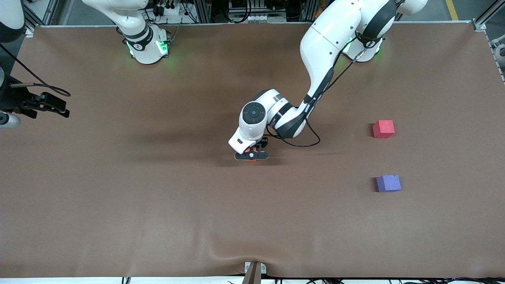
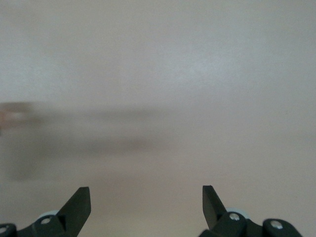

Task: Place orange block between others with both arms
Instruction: 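Carry the orange cube with the left gripper between pink and blue cubes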

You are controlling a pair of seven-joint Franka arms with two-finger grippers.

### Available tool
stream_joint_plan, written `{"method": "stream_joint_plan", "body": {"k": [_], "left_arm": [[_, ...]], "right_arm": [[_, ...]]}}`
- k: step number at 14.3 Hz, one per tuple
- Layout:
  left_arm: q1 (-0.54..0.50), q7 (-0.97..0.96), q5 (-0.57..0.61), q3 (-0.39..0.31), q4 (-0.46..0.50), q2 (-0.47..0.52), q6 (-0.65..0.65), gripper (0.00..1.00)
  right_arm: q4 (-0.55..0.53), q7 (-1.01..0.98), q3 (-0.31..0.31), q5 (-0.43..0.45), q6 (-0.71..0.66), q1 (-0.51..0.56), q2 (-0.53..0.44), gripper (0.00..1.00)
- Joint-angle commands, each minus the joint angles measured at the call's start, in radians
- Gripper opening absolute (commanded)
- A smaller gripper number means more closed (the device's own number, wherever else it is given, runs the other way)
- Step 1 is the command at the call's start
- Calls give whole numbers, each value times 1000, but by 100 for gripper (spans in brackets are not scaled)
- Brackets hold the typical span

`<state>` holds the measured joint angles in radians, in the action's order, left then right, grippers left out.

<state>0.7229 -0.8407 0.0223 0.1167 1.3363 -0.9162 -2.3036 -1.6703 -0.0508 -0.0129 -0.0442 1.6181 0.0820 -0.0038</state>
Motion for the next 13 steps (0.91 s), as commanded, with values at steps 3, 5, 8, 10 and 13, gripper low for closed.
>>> {"method": "stream_joint_plan", "body": {"k": [3, 5, 8, 10, 13], "left_arm": [[-46, -11, 22, -42, 14, 133, 24, 0], [-109, 15, 21, -37, 24, 215, 87, 0], [-198, 119, 11, -35, 55, 325, 205, 0], [-276, 234, 11, -35, 137, 422, 271, 0], [-428, 515, 7, -32, 324, 566, 288, 0]], "right_arm": [[3, 52, 24, -37, -32, -18, -42, 100], [26, 45, 25, -25, -44, -13, -51, 100], [50, 45, 27, -19, -84, -10, -50, 100], [72, 42, 24, 6, -87, 1, -50, 100], [87, 45, 24, 12, -87, 1, -44, 100]]}}
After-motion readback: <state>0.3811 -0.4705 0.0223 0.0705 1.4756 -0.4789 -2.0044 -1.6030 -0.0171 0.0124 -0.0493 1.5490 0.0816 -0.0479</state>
